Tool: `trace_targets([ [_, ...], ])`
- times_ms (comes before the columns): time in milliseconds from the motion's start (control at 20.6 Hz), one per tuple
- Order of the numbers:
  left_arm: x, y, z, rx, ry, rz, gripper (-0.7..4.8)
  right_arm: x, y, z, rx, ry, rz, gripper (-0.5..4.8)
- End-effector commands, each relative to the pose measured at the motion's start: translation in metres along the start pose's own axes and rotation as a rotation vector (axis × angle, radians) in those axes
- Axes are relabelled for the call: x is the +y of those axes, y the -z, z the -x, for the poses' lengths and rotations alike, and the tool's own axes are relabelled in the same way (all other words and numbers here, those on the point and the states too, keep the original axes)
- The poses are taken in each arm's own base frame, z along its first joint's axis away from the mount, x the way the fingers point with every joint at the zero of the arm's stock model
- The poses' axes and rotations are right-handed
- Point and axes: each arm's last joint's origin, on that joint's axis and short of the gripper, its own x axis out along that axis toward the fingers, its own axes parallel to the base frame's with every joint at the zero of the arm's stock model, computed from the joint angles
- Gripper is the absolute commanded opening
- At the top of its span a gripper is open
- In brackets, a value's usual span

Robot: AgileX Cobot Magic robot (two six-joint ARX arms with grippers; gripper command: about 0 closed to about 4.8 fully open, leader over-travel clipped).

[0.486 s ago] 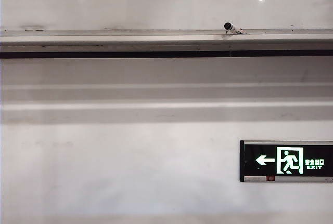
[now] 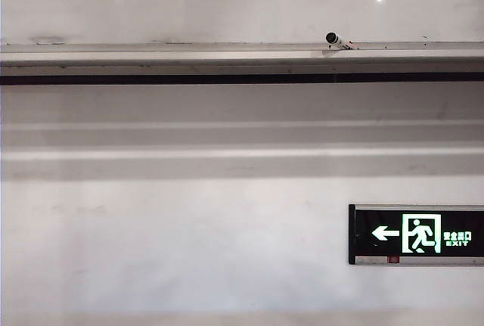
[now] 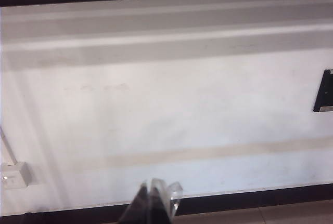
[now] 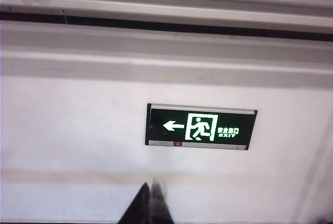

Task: Take a marker from the whiteboard tray, write "Hi!" on the whiteboard, and then put the marker back vertically into the whiteboard tray.

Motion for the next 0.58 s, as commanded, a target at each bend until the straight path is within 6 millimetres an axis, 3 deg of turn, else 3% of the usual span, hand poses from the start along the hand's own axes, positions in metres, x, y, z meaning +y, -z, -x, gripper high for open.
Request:
trace_targets([
  [49, 0.002, -0.017, 0.003, -0.106, -0.006, 0.066, -0.06, -0.001, -0.028, 0.004, -0.088, 0.032, -0.018, -0.06],
  [146, 0.005, -0.038, 0.009, -0.152, -0.009, 0.179, -0.06, -0.002, -0.053, 0.008, -0.097, 0.048, -0.043, -0.06],
  [340, 0.012, -0.098, 0.027, -0.24, -0.009, 0.204, -0.06, -0.001, -0.113, 0.007, -0.096, 0.042, -0.042, -0.06],
  [584, 0.022, -0.191, 0.027, -0.306, 0.001, 0.203, -0.06, 0.006, -0.195, -0.025, -0.113, -0.025, -0.042, -0.06],
])
